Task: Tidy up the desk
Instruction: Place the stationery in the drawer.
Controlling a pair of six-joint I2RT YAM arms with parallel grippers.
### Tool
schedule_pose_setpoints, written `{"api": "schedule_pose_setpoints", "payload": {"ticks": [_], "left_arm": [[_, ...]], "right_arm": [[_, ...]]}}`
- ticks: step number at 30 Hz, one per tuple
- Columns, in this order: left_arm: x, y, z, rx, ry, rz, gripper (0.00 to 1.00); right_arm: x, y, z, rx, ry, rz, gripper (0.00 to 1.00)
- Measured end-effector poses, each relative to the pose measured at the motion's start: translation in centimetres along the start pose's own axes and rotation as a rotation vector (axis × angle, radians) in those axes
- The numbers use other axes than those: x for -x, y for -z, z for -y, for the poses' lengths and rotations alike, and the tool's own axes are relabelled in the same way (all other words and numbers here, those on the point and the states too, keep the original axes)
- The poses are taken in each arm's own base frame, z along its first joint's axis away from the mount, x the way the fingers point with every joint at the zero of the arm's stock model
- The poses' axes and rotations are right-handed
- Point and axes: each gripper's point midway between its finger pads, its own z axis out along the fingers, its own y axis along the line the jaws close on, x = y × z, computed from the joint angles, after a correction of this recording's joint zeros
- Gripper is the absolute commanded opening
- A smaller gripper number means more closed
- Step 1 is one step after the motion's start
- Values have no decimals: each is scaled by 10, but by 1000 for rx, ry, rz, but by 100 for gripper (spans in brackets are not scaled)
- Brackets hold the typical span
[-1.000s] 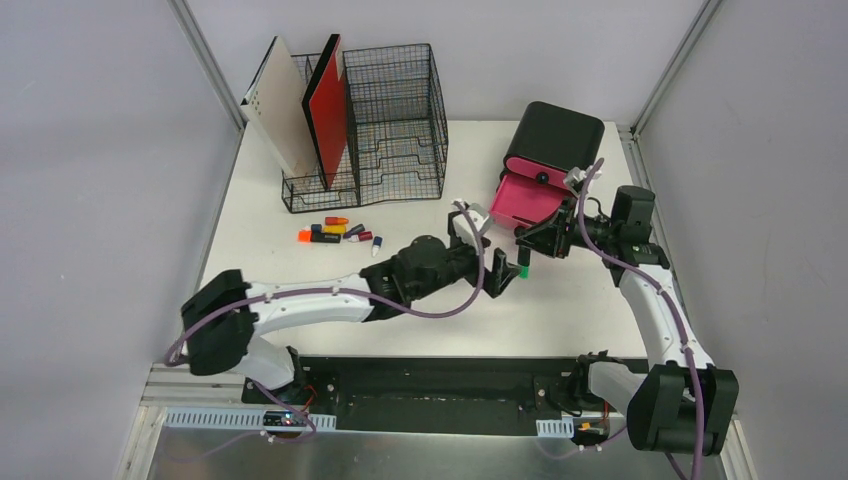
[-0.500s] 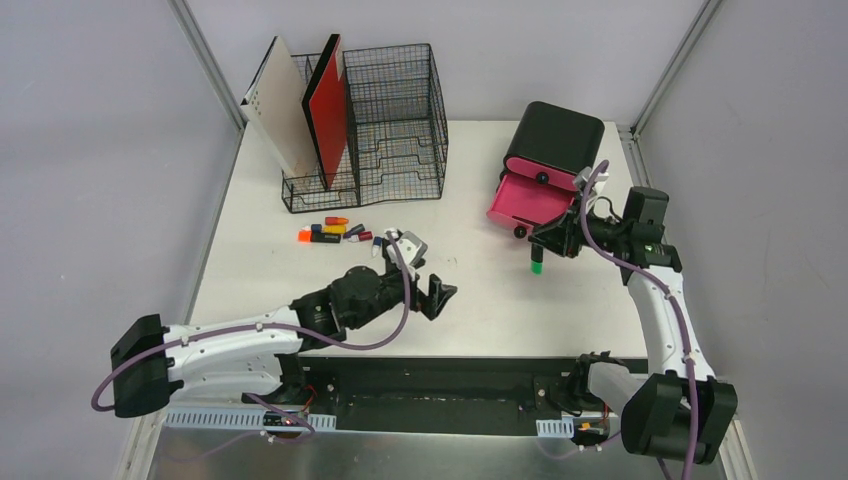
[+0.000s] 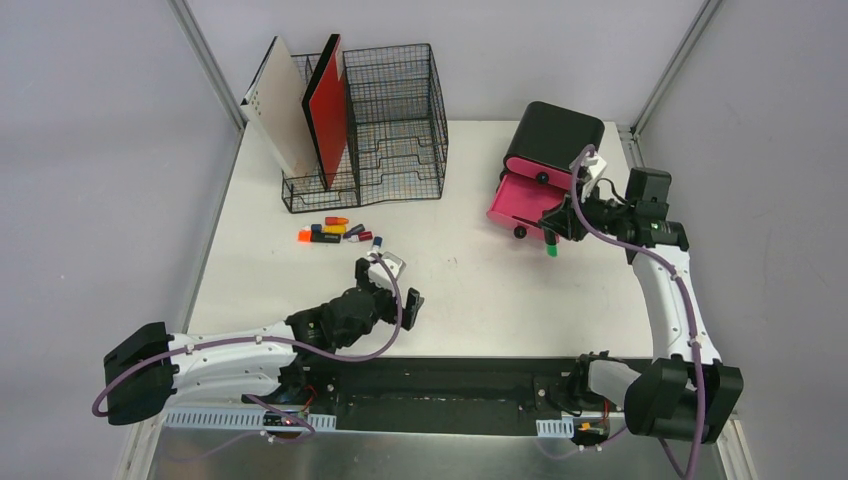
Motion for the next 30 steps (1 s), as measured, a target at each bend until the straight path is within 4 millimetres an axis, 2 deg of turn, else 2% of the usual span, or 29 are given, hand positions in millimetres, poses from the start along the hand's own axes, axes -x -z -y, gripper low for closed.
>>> {"api": "schedule_pose_setpoints", "payload": {"ticks": [3, 8, 13, 19, 25, 30], "left_arm": [[-2, 0, -5, 22, 1, 2, 99], [5, -1, -6, 38, 28, 35, 99], [0, 0, -11, 55, 36, 39, 99], [-2, 1, -14, 71, 52, 43, 99], [-3, 2, -18, 92, 72, 51, 99], [-2, 2, -20, 104, 82, 57, 99]], "right_arm": [[1, -1, 3, -16, 32, -24, 0], [7, -4, 11, -41, 89, -66, 0], [18, -9, 26, -73, 142, -102, 0], [20, -15, 45, -121, 218, -177, 0], [20, -31, 60, -150, 331, -271, 0], [15, -55, 68, -145, 428, -363, 0]]}}
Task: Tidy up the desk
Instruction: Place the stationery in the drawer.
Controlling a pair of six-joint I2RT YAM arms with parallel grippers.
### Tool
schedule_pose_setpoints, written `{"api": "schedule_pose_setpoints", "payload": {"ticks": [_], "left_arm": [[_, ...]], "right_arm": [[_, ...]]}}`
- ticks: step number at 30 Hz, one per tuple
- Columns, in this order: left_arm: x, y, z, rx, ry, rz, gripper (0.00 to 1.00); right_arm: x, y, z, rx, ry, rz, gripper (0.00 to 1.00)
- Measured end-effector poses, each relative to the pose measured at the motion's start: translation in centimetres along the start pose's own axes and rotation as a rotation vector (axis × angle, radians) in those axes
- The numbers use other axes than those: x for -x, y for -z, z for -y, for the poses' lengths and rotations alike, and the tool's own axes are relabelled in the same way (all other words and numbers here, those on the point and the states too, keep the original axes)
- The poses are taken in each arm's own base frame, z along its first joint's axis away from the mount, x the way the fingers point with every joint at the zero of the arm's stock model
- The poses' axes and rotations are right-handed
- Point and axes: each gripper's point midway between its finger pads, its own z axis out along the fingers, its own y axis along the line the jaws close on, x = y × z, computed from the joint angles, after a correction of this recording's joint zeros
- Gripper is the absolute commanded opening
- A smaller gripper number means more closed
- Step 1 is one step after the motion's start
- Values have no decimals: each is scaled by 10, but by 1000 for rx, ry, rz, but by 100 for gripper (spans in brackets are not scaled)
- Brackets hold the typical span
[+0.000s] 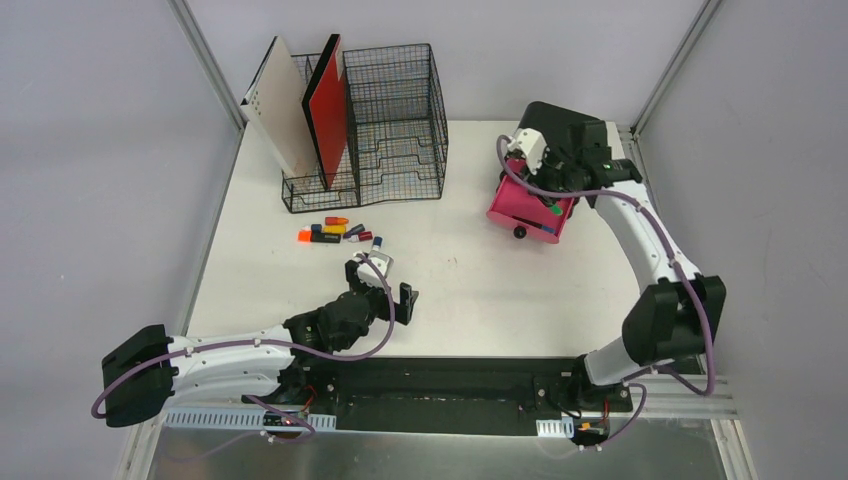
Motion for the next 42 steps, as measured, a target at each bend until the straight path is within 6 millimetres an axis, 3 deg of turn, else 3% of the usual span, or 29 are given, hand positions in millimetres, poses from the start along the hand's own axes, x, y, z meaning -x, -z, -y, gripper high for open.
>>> {"api": "schedule_pose_setpoints", "payload": {"ticks": [3, 12, 18, 22, 27, 32, 38, 42], "left_arm": [[0, 0, -1, 4, 2, 2, 99], [1, 0, -1, 6, 4, 5, 99], [1, 0, -1, 7, 5, 5, 99], [1, 0, -1, 7, 4, 5, 99], [1, 0, -1, 7, 4, 5, 99], [2, 1, -2, 6, 5, 6, 99], [11, 10, -4, 6, 17, 13, 99], [26, 17, -5, 10, 40, 22, 99]], "right_arm": [[2, -21, 8, 1, 40, -49, 5], [-21, -57, 18, -5, 38, -186, 56], [-18, -56, 10, 13, 3, -182, 62], [-4, -36, -2, 29, -47, -120, 66], [22, 26, -28, 60, -141, 70, 69], [25, 76, -45, 85, -271, 244, 70], [-6, 77, -73, 176, -464, 342, 73], [-18, 72, -78, 187, -502, 334, 73]]}}
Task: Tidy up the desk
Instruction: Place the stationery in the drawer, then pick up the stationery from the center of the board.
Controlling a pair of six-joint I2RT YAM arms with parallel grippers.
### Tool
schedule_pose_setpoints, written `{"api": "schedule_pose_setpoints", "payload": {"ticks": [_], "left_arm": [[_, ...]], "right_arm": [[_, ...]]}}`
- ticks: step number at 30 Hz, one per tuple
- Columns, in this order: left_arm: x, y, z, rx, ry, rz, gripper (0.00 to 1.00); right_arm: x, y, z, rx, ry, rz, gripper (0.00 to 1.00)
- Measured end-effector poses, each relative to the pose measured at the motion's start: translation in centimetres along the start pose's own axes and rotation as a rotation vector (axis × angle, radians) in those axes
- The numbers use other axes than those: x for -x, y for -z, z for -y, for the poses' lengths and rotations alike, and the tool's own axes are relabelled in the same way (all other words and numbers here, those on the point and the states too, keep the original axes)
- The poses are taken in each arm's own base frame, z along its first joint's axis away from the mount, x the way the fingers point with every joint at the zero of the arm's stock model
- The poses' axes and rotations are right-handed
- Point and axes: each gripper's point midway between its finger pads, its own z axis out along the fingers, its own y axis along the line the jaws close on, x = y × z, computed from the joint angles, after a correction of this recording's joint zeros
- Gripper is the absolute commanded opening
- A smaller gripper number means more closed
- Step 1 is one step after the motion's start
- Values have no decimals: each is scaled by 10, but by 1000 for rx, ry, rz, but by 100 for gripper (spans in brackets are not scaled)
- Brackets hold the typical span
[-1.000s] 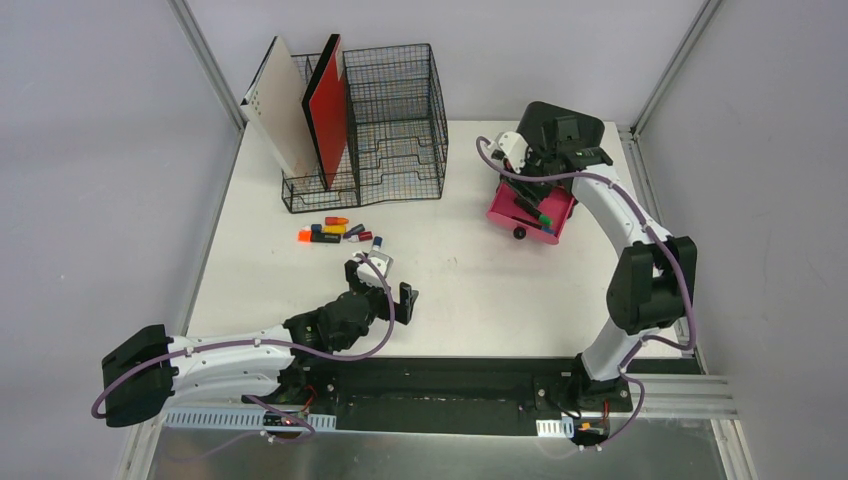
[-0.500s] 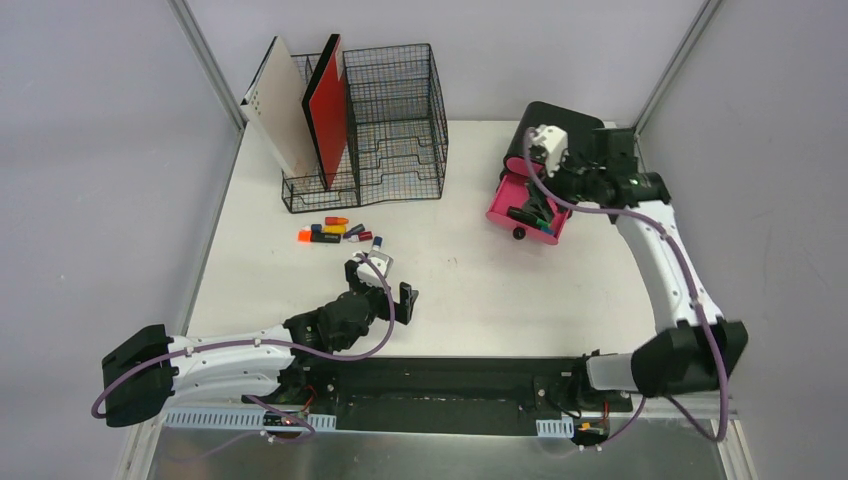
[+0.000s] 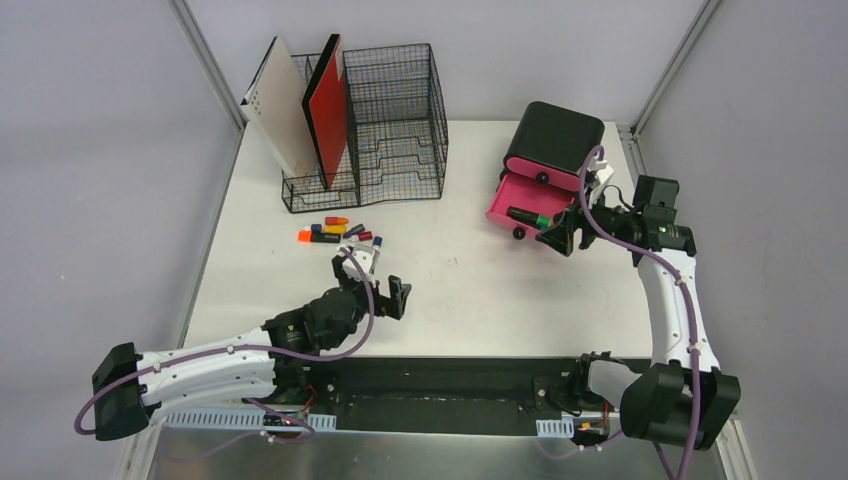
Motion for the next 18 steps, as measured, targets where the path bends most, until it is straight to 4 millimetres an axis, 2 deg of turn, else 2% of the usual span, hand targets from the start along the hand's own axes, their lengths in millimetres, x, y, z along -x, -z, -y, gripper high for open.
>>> {"api": "schedule_pose_setpoints", "payload": {"ticks": [5, 8, 13, 18], "left_arm": [[19, 7, -7, 40, 33, 25, 99], [22, 6, -19, 87, 41, 14, 99], [20, -5, -54, 201, 106, -42, 97], [4, -16, -83, 286, 213, -130, 95]], "right_arm": [[5, 0, 3, -11, 36, 14, 73], [4, 0, 5, -18, 49, 12, 73], [3, 1, 8, -31, 63, 5, 73], [2, 1, 10, -40, 71, 0, 74]]}}
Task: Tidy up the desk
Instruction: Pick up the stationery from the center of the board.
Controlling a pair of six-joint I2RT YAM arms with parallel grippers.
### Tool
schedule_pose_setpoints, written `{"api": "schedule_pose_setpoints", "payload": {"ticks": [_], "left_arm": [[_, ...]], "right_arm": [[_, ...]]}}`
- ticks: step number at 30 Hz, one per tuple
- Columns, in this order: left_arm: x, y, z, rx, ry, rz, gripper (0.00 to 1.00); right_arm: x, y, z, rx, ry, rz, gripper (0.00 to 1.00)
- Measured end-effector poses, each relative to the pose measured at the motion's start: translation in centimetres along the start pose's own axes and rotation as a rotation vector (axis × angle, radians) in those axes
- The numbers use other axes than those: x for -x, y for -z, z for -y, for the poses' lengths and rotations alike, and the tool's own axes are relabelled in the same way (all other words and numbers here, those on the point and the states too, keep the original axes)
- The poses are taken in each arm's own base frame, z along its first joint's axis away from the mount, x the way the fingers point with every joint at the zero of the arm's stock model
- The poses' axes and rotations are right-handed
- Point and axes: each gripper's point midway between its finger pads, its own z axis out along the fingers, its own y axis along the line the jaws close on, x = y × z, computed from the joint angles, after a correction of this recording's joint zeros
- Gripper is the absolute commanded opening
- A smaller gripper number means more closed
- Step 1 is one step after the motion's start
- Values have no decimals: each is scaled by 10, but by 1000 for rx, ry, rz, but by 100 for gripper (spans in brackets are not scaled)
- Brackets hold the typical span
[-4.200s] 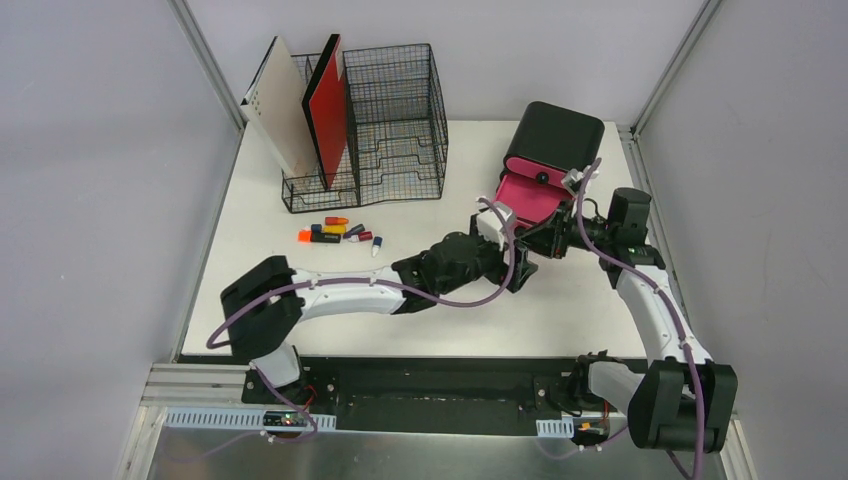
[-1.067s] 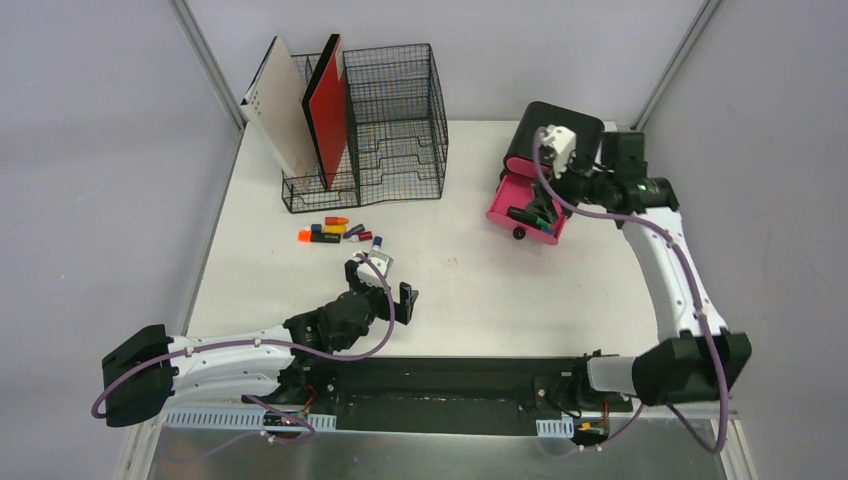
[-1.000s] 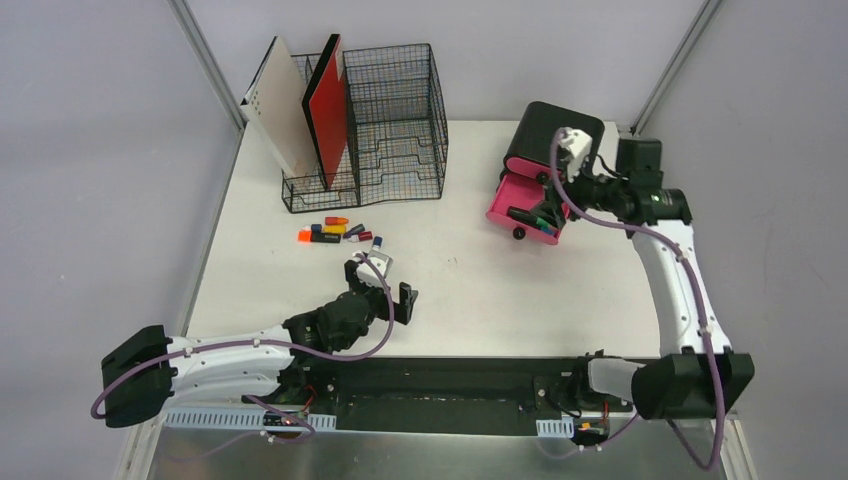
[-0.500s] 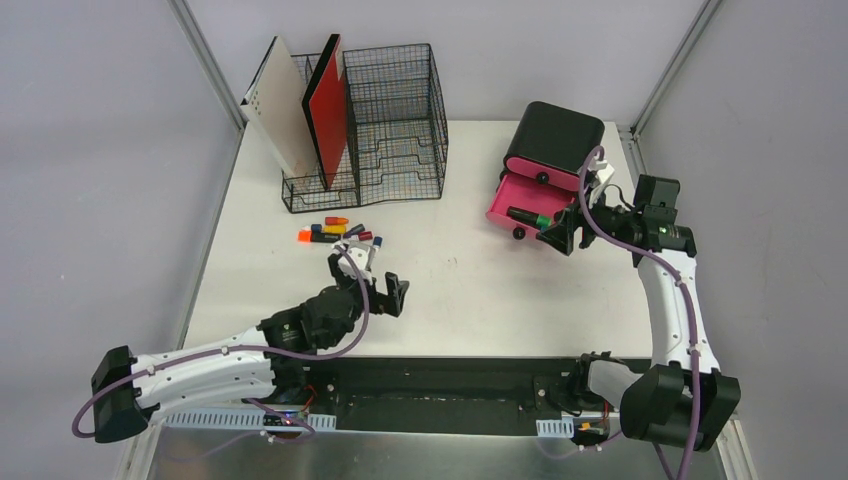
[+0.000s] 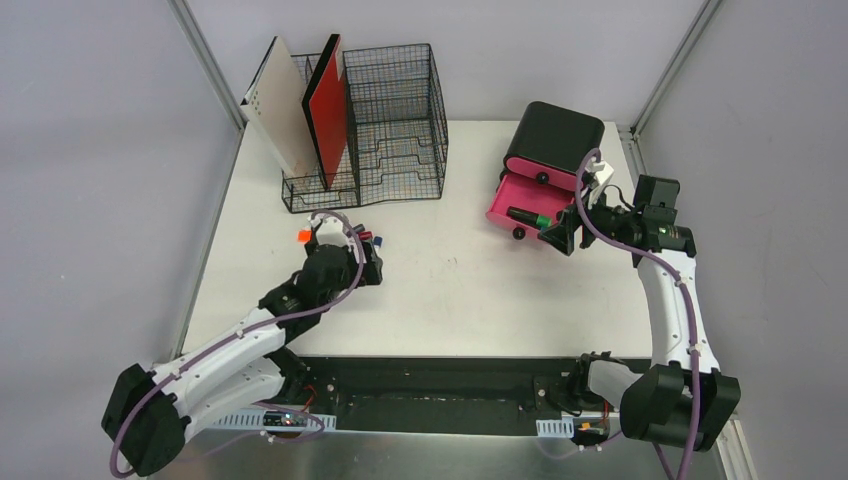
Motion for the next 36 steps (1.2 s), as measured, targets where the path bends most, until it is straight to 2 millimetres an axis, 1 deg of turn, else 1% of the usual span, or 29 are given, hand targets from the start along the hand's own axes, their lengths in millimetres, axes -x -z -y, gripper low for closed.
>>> {"api": "schedule_pose_setpoints", "payload": {"ticks": [4, 7, 12, 19, 22, 26, 30, 36], "left_arm": [[-8, -12, -14, 48, 72, -72, 93], [-8, -20, -26, 91, 140, -101, 91], [2, -35, -53, 207, 277, -128, 86], [18, -54, -85, 383, 435, -186, 69], [20, -62, -97, 448, 487, -215, 68], [15, -69, -113, 531, 550, -261, 68], [13, -73, -121, 582, 594, -284, 68], [14, -84, -128, 630, 638, -303, 66]], "right_arm": [[0, 0, 0, -2, 3, -2, 74], [0, 0, 1, -2, 3, -2, 74], [0, 0, 1, -2, 4, -2, 74], [0, 0, 1, -2, 8, -2, 74], [0, 0, 1, -2, 10, -2, 74], [0, 0, 1, -2, 10, -2, 74], [0, 0, 1, -2, 10, -2, 74], [0, 0, 1, -2, 10, -2, 74]]}}
